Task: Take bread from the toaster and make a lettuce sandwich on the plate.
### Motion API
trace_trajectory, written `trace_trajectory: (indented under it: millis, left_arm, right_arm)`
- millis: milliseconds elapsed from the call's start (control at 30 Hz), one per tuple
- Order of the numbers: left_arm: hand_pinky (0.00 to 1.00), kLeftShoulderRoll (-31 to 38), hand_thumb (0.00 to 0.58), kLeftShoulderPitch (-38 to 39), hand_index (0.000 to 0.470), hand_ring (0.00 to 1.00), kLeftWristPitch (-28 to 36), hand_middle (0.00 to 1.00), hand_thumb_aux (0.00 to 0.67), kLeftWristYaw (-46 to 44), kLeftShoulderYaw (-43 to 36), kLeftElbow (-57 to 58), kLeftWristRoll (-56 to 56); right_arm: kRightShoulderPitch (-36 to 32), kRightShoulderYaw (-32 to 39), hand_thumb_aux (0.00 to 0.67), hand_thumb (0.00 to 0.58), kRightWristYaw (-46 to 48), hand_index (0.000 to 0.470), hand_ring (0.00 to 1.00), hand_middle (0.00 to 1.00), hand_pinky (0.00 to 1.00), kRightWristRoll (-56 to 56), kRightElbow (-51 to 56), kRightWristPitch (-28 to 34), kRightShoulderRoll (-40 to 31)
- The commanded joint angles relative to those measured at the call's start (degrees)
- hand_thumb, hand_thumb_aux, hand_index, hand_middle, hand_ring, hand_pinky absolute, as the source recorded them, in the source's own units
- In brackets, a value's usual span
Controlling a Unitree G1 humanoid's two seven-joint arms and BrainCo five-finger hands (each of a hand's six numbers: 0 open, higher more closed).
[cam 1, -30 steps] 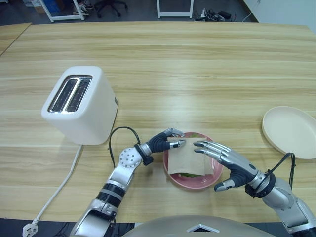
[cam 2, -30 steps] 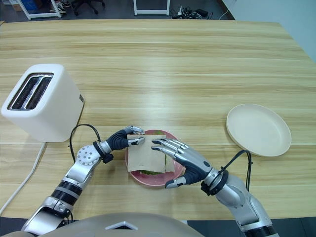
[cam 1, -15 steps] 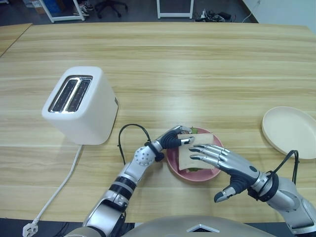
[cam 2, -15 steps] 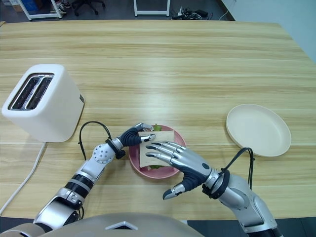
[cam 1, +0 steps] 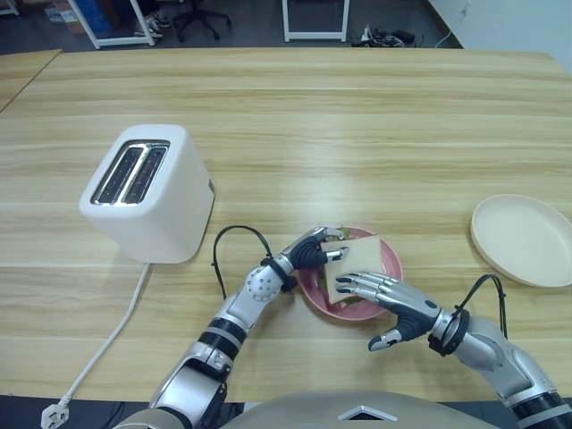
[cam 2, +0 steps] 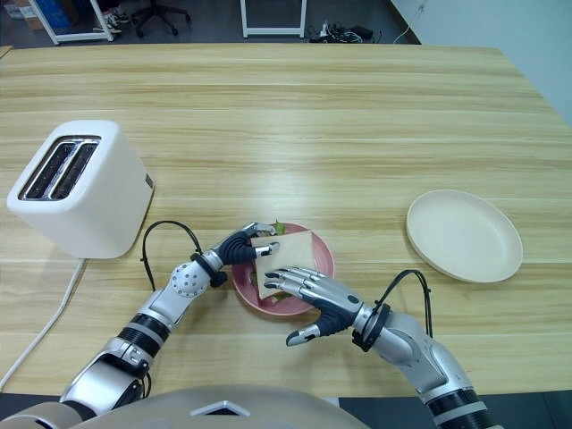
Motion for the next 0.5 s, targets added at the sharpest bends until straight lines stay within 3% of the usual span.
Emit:
trace_trajectory:
  millis: [33, 67, 100, 133, 333, 500]
  left_arm:
    - [1.0, 3.16, 0.578, 3.73, 0.444, 1.0, -0.28, 1.0, 0.633, -0.07, -1.77, -2.47, 4.97]
    - [0.58, 4.52, 0.0, 3.69, 0.0, 0.58, -0.95, 0.58, 0.0, 2.31, -1.06, -5.42, 7.58]
    - [0.06, 5.77, 0.0, 3.56, 0.0, 0.06, -1.48, 0.06, 0.0, 5.13, 0.1, -8.43, 10.29]
    - [0.0, 7.13, 0.0, 3.3, 0.0, 0.0, -1.52, 0.0, 0.0, 8.26, 2.07, -12.11, 13.13]
    - [0.0, 9.97, 0.0, 2.98, 0.0, 0.0, -1.06, 0.0, 0.0, 23.71, 14.22, -25.5, 19.53]
    - [0.0, 9.19, 0.0, 6.54, 0.0, 0.0, -5.11, 0.0, 0.0, 24.44, 16.37, -26.26, 11.56]
  right_arm:
    - [1.64, 3.17, 0.0, 0.0, 2.41, 0.0, 0.0, 0.0, 0.0, -4.8, 8.07, 4.43, -0.69]
    - [1.49, 3.51, 0.0, 0.0, 2.32, 0.0, 0.0, 0.0, 0.0, -4.88, 8.62, 4.59, -0.73]
    - [1.31, 3.86, 0.0, 0.0, 2.22, 0.0, 0.0, 0.0, 0.0, -4.84, 9.12, 4.67, -0.81]
    - [1.23, 4.23, 0.0, 0.0, 2.08, 0.0, 0.0, 0.0, 0.0, -4.87, 9.53, 4.76, -0.83]
    - [-0.21, 4.96, 0.0, 0.0, -0.57, 0.0, 0.0, 0.0, 0.0, -5.21, 9.02, 3.27, 0.09]
    - [-2.97, 2.97, 0.0, 0.0, -5.68, 0.0, 0.0, 0.0, 0.0, -3.39, 6.6, 0.49, 2.78]
